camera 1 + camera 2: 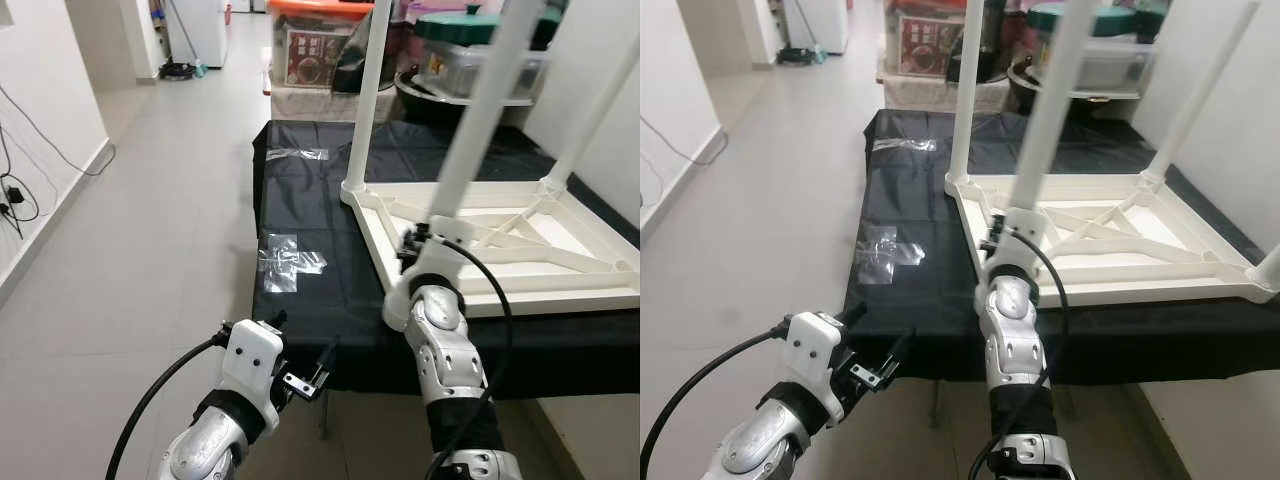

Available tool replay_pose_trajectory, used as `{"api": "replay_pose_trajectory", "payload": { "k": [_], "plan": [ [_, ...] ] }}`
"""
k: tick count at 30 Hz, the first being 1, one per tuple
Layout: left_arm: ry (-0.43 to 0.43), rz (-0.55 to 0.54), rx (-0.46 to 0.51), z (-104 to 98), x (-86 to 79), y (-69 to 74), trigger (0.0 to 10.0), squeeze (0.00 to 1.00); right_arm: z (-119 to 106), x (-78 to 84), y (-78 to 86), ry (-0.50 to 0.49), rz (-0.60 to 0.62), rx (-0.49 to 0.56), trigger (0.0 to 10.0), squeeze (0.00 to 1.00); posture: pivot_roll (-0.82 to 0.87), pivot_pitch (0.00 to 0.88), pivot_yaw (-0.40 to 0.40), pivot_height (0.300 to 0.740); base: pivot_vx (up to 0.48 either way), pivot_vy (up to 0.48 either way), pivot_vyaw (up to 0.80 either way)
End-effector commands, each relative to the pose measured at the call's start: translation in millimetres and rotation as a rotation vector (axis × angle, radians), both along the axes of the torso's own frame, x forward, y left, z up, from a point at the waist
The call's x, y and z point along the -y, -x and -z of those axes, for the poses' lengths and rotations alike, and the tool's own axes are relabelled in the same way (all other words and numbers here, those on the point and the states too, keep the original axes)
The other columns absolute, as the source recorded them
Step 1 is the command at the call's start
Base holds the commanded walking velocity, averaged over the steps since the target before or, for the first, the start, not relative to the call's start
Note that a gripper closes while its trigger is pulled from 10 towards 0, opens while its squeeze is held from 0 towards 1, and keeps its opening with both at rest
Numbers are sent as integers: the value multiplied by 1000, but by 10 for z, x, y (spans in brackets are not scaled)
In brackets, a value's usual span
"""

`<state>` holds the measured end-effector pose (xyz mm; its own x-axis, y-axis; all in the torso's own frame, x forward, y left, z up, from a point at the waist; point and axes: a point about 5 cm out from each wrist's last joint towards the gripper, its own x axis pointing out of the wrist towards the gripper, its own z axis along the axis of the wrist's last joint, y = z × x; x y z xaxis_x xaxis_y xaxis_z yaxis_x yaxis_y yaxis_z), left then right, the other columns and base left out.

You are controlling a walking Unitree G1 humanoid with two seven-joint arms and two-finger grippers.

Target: Building children table

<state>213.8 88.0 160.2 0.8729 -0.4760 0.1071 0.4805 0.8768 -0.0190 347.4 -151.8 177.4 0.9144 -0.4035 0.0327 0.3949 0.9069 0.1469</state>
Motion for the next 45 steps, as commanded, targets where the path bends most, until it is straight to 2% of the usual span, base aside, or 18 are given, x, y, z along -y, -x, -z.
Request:
{"api": "replay_pose_trajectory", "payload": {
  "k": [1, 4, 5, 7, 8, 12, 13, 15, 19, 23, 26, 32, 35, 38, 41, 43, 44, 45],
  "plan": [
    [-3, -4, -18, 41, 8, 1, 10000, 0, 86, -162, 26, -111, 37, -29, 0, 0, 152, 92, -47, 740, 0, 0, 0],
    [-2, -4, -20, 41, 11, 5, 10000, 0, 83, -242, 11, -136, 28, -35, 0, 0, 152, 92, -48, 740, 0, 0, 0],
    [-2, -3, -22, 43, 11, 8, 10000, 0, 53, -314, -13, -122, -27, -21, 10000, 0, 152, 94, -45, 740, 0, 0, 0],
    [-2, -2, -24, 46, 13, 10, 10000, 0, 28, -384, -31, -103, -89, -4, 10000, 0, 151, 93, -48, 740, 0, 0, 0],
    [-2, -1, -27, 50, 14, 12, 10000, 0, 3, -471, -28, -93, -165, 12, 10000, 1000, 150, 96, -50, 740, 0, 0, 0],
    [-2, 2, -32, 61, 16, 15, 10000, 0, -41, -561, -13, -52, -266, 55, 10000, 1000, 145, 97, -48, 740, 0, 0, 0],
    [-2, 3, -33, 63, 19, 14, 10000, 0, -32, -545, -17, -37, -284, 56, 10000, 0, 143, 98, -48, 740, 0, 0, 0],
    [-1, 6, -33, 65, 26, 13, 10000, 0, 5, -473, -35, -42, -297, 47, 10000, 0, 140, 98, -48, 740, 0, 0, 0],
    [1, 12, -35, 65, 34, 16, 10000, 0, -9, -409, -105, -48, -430, 89, 10000, 0, 139, 100, -45, 740, 0, 0, 0],
    [1, 13, -36, 65, 35, 19, 10000, 0, -53, -330, -165, -29, -462, 106, 10000, 0, 142, 103, -46, 740, 0, 0, 0],
    [1, 13, -39, 69, 33, 29, 10000, 0, -155, -190, -269, 28, -493, 130, 10000, 0, 143, 105, -47, 740, 0, 0, 0],
    [2, 14, -39, 64, 35, 37, 10000, 0, -356, -124, -377, 84, -607, 204, 10000, 0, 147, 109, -49, 740, 0, 0, 0],
    [4, 20, -38, 58, 45, 43, 10000, 0, -445, -206, -414, 85, -913, 212, 10000, 0, 154, 111, -54, 740, 0, 0, 0],
    [4, 22, -38, 57, 48, 47, 10000, 0, -463, -207, -422, 88, -991, 204, 10000, 0, 155, 112, -54, 740, 0, 0, 0],
    [6, 25, -40, 58, 52, 64, 10000, 0, -468, -231, -398, 95, -1260, 138, 10000, 0, 157, 114, -60, 740, 0, 0, 0],
    [6, 25, -40, 58, 52, 64, 10000, 0, -468, -231, -398, 95, -1260, 138, 10000, 0, 157, 114, -60, 740, 0, 0, 0],
    [6, 26, -41, 58, 54, 72, 10000, 0, -464, -248, -379, 95, -1345, 117, 10000, 0, 160, 113, -59, 740, 0, 0, 0],
    [6, 26, -41, 58, 54, 72, 10000, 0, -464, -248, -379, 95, -1345, 117, 10000, 0, 160, 113, -59, 740, 0, 0, 0]
  ]
}}
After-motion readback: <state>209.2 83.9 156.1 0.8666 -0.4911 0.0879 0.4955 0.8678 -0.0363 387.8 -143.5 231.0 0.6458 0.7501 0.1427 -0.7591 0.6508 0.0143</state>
